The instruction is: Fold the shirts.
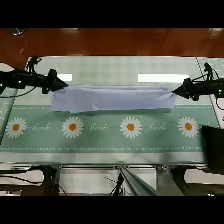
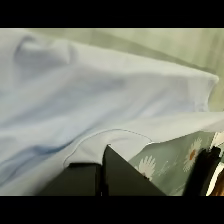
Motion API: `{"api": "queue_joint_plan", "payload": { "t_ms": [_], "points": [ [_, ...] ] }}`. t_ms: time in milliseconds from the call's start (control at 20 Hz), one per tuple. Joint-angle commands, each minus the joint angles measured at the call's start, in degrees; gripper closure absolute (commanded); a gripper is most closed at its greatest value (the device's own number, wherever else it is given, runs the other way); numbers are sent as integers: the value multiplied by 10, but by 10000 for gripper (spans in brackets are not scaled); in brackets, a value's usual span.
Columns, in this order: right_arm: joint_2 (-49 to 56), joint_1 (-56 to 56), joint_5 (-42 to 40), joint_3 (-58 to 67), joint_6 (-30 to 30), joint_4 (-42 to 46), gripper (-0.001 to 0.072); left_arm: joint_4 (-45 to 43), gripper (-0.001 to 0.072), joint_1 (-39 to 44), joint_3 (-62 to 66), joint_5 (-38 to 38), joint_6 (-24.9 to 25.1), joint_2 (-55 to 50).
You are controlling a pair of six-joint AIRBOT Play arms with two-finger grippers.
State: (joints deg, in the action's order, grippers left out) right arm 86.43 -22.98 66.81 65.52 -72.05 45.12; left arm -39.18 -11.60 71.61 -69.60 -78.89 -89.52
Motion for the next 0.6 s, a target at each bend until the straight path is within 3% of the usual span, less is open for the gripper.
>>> {"api": "queue_joint_plan", "payload": {
  "t_ms": [0,150,200,250,300,400,550],
  "points": [
    [58,17,-9,60,-17,-18,689,-1,681,10,77,-1,-19,-73],
    [104,41,-38,71,-18,-20,683,2,667,17,80,23,-4,-108],
    [116,46,-43,71,-19,-25,491,2,475,20,80,20,-4,-116],
    [124,50,-43,71,-18,-34,163,2,110,21,80,7,-1,-118],
    [126,45,-41,72,-17,-34,79,1,5,14,83,-13,11,-116],
    [121,18,-12,83,-16,-29,80,-29,5,-23,113,-78,2,-113],
    [105,-49,42,87,-16,3,83,-148,6,-99,133,-156,-43,-77]
  ]
}}
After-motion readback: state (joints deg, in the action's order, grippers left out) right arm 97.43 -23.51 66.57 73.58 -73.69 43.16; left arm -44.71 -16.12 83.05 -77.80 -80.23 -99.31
